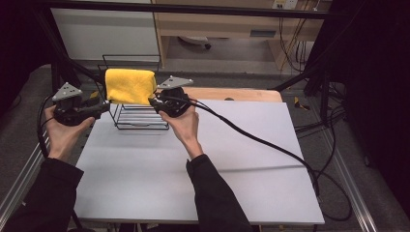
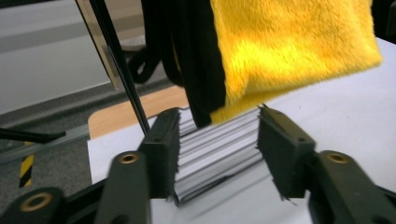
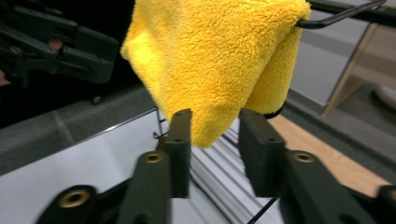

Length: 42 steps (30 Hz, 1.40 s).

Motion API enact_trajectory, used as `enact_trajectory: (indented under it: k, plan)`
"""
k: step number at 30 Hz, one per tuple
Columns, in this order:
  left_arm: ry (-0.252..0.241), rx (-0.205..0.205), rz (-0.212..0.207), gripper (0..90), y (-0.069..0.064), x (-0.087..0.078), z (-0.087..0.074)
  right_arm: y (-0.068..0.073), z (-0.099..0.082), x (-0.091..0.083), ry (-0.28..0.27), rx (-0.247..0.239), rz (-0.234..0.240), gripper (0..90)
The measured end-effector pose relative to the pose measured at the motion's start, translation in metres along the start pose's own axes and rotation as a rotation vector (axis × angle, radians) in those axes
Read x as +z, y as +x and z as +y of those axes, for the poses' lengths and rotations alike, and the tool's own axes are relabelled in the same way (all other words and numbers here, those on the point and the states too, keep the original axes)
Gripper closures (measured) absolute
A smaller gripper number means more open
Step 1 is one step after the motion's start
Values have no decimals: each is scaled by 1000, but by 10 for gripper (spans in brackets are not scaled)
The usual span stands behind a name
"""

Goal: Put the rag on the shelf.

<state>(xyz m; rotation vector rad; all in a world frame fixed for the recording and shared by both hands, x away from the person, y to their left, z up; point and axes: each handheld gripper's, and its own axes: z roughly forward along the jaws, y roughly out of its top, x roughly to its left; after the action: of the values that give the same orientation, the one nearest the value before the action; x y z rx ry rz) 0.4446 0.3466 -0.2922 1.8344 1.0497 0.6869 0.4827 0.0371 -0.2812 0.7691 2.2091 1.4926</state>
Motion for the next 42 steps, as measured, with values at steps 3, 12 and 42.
enact_trajectory:
  k: [3,12,42]
  plan:
    - [8,-5,-21,388,-3,-3,-7,-3,-3,-10,22,-1,11,508]
    - [58,-8,-93,229,-28,7,-38,-21,-36,-44,100,22,15,238]
    - [168,25,-244,70,-96,47,-120,-97,-217,-184,186,213,-84,5]
